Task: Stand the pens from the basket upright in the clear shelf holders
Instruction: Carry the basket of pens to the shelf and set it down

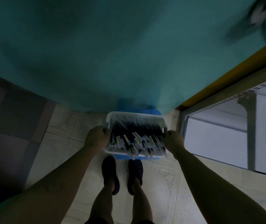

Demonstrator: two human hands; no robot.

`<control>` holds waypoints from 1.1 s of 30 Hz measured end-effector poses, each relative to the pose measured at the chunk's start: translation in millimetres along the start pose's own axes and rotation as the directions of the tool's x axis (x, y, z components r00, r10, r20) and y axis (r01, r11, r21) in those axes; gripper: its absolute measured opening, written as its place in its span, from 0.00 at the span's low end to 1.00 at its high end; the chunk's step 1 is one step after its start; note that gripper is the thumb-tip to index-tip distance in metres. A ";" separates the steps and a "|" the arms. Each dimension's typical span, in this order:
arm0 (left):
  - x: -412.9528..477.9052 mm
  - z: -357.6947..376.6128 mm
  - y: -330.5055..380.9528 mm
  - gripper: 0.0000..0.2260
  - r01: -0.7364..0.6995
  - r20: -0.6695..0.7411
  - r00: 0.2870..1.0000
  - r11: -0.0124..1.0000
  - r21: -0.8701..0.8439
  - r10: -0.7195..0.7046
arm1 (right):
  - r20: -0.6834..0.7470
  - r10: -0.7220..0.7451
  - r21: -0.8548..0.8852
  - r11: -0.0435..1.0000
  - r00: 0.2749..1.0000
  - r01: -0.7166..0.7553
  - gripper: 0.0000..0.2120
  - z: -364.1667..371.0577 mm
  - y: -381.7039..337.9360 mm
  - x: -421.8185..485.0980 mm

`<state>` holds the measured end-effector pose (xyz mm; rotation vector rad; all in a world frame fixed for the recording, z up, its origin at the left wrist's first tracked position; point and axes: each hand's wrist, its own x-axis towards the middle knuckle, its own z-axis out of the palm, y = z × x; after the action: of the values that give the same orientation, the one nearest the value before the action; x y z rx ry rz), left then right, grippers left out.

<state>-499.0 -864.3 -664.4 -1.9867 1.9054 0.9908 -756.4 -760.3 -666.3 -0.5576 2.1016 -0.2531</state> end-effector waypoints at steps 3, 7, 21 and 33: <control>-20.6 -34.5 0.8 0.26 -0.010 -0.052 0.999 0.998 -0.068 0.006 | 0.001 -0.057 -0.097 0.994 0.998 0.057 0.15 -15.2 -31.3 -25.1; -55.8 -93.0 -1.2 0.26 -0.086 -0.184 0.981 0.982 -0.170 0.054 | 0.015 -0.238 -0.220 0.947 0.971 0.236 0.21 -44.3 -85.0 -67.8; -206.2 -266.1 -93.9 0.19 0.140 -0.513 0.825 0.965 -0.222 -0.238 | 0.328 -0.644 -0.419 0.556 0.691 0.717 0.19 -47.5 -297.2 -221.6; -419.4 -273.4 -278.5 0.14 0.369 -0.539 0.425 0.683 -0.630 -0.727 | 0.630 -0.726 -0.427 -0.027 0.276 0.904 0.20 130.3 -358.4 -446.1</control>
<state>-121.8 -648.6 -291.1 -3.4113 1.0073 0.3479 -330.9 -855.8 -273.5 -2.3256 1.2062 0.0758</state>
